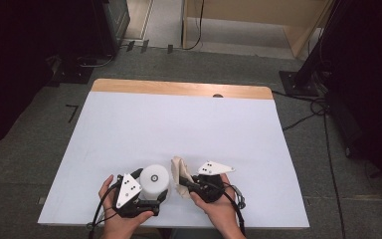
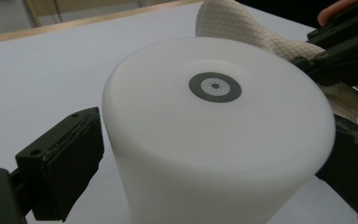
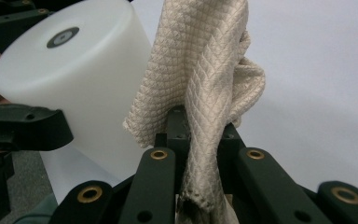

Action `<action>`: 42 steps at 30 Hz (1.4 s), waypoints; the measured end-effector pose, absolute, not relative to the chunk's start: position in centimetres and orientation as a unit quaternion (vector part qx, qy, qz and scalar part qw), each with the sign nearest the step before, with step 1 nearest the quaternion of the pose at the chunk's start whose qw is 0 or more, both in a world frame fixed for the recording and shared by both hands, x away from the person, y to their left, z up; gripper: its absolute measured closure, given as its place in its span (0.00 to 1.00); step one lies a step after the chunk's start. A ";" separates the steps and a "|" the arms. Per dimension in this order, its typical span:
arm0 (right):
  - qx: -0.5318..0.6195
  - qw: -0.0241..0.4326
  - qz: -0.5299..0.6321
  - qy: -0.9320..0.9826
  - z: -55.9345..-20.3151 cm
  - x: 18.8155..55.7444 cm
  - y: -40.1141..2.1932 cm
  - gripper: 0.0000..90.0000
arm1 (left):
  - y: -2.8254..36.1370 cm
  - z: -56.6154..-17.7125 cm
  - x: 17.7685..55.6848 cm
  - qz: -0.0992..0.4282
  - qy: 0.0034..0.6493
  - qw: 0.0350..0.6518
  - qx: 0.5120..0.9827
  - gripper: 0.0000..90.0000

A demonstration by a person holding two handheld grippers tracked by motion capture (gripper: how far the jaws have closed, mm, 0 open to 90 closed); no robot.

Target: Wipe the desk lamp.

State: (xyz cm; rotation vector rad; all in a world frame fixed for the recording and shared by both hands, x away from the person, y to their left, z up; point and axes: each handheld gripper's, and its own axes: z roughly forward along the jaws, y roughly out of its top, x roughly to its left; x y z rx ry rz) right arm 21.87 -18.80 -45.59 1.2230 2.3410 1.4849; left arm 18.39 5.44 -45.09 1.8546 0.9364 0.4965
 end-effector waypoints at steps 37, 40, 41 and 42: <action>0.380 0.033 0.453 0.806 -47.3 21.5 -16.8 0.90 | 7.9 -45.4 21.3 0.166 0.258 0.515 0.800 0.09; 0.380 0.025 0.436 0.815 -48.0 21.3 -16.1 0.90 | 8.0 -45.5 21.2 0.167 0.258 0.517 0.799 0.09; 0.378 0.026 0.432 0.818 -48.2 21.3 -16.0 0.90 | 8.0 -45.5 21.2 0.167 0.258 0.518 0.799 0.09; 0.377 0.027 0.431 0.819 -48.2 21.3 -15.9 0.90 | 8.0 -45.5 21.2 0.167 0.258 0.518 0.798 0.09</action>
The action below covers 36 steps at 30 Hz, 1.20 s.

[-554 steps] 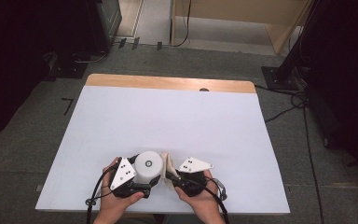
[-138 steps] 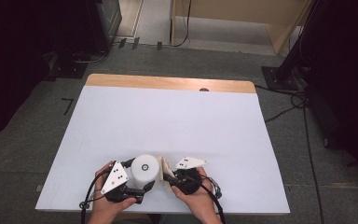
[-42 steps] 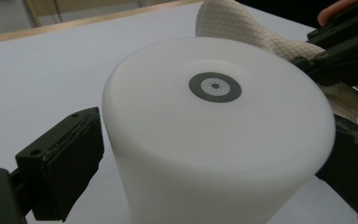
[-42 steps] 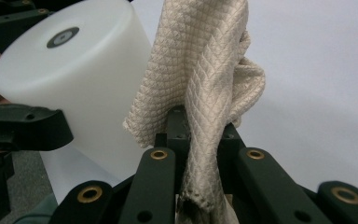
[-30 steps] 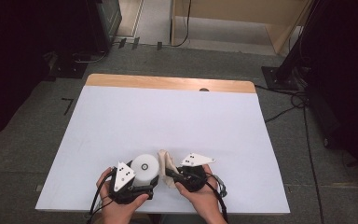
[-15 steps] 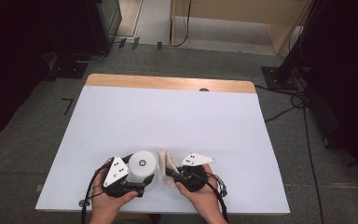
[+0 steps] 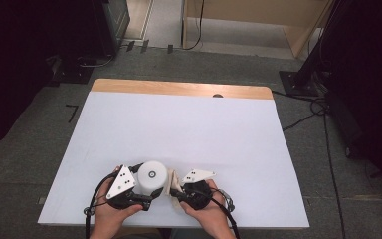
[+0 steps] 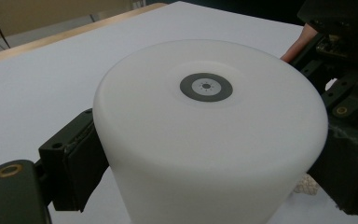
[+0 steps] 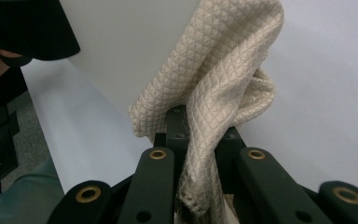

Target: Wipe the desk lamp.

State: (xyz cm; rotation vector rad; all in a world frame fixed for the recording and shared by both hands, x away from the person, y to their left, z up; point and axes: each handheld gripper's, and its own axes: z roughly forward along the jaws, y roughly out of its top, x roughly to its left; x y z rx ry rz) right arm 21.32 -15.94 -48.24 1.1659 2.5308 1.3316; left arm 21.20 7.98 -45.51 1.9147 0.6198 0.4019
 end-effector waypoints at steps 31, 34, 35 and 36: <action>0.382 0.040 0.454 0.804 -47.8 21.2 -16.1 0.91 | 8.0 -45.6 21.1 0.167 0.267 0.517 0.796 0.09; 0.387 0.032 0.443 0.808 -48.5 21.4 -16.0 0.91 | 7.9 -45.6 21.1 0.168 0.268 0.516 0.796 0.09; 0.387 0.028 0.439 0.810 -48.7 21.5 -16.0 0.90 | 7.9 -45.6 21.1 0.167 0.268 0.517 0.796 0.09; 0.388 0.025 0.439 0.810 -48.9 21.6 -16.0 0.89 | 7.9 -45.6 21.1 0.167 0.268 0.517 0.796 0.09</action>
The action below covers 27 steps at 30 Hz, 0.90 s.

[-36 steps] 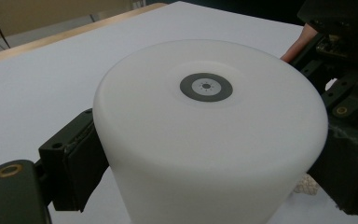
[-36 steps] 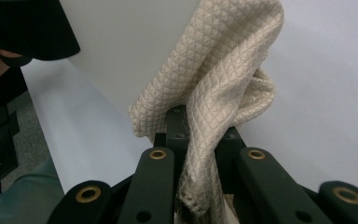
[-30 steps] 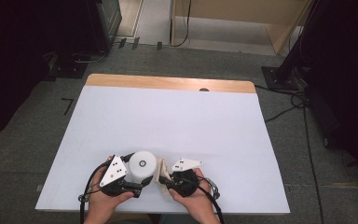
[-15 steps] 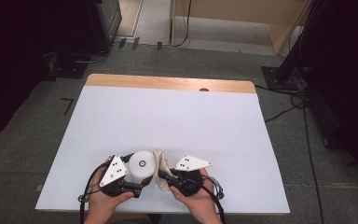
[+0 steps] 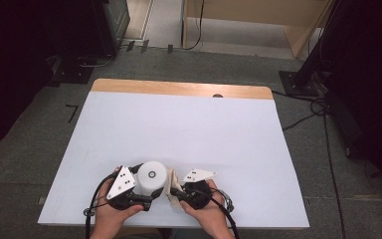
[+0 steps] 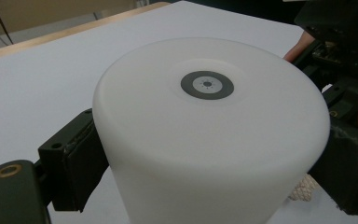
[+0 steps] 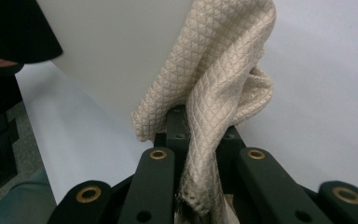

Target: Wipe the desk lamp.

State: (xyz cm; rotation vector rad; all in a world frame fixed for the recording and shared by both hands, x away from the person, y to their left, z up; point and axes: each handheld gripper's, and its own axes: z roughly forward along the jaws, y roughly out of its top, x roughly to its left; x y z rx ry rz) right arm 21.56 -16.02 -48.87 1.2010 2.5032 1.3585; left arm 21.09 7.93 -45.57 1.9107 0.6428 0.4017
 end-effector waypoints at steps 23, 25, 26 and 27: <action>0.357 0.022 0.421 0.833 -48.1 21.4 -16.1 0.95 | 7.9 -45.6 21.1 0.168 0.268 0.517 0.795 0.09; 0.347 0.026 0.431 0.833 -47.9 21.2 -16.1 0.95 | 7.9 -45.6 21.1 0.169 0.269 0.517 0.795 0.09; 0.346 0.029 0.432 0.832 -47.7 21.2 -16.1 0.95 | 7.9 -45.6 21.1 0.169 0.269 0.517 0.795 0.09; 0.345 0.031 0.437 0.830 -47.5 21.1 -16.2 0.95 | 7.9 -45.6 21.1 0.169 0.269 0.517 0.795 0.09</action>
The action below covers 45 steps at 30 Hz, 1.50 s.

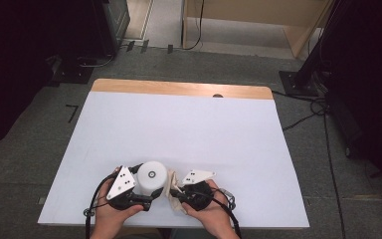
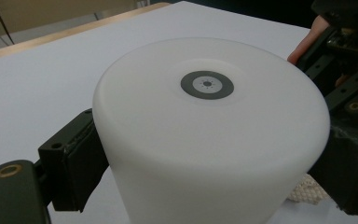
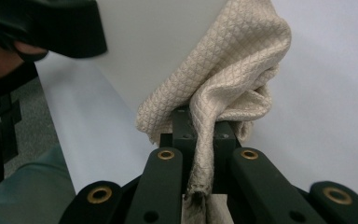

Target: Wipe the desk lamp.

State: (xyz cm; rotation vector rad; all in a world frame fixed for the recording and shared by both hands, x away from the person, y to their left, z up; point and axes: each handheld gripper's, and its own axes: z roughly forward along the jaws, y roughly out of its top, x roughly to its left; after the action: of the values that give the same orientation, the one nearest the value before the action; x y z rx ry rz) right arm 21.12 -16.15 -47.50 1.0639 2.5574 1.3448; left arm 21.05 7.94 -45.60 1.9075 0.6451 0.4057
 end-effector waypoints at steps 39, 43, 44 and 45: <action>0.412 0.035 0.466 0.782 -47.8 22.8 -18.9 0.94 | 6.2 -45.4 19.2 0.218 0.351 0.491 0.767 0.02; 0.412 0.034 0.464 0.784 -47.9 22.8 -18.8 0.94 | 5.3 -45.7 19.1 0.223 0.386 0.474 0.759 0.00; 0.411 0.034 0.464 0.784 -47.9 22.8 -18.7 0.94 | 5.1 -45.8 19.2 0.221 0.393 0.471 0.758 0.00; 0.411 0.035 0.463 0.785 -48.0 22.8 -18.7 0.94 | 5.0 -45.9 19.3 0.221 0.402 0.465 0.757 0.00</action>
State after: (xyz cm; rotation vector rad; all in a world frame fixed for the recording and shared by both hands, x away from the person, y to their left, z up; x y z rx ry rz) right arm 22.80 -18.66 -47.98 1.2630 2.4121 1.4237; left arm 19.35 5.05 -45.95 1.8593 0.9863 0.5419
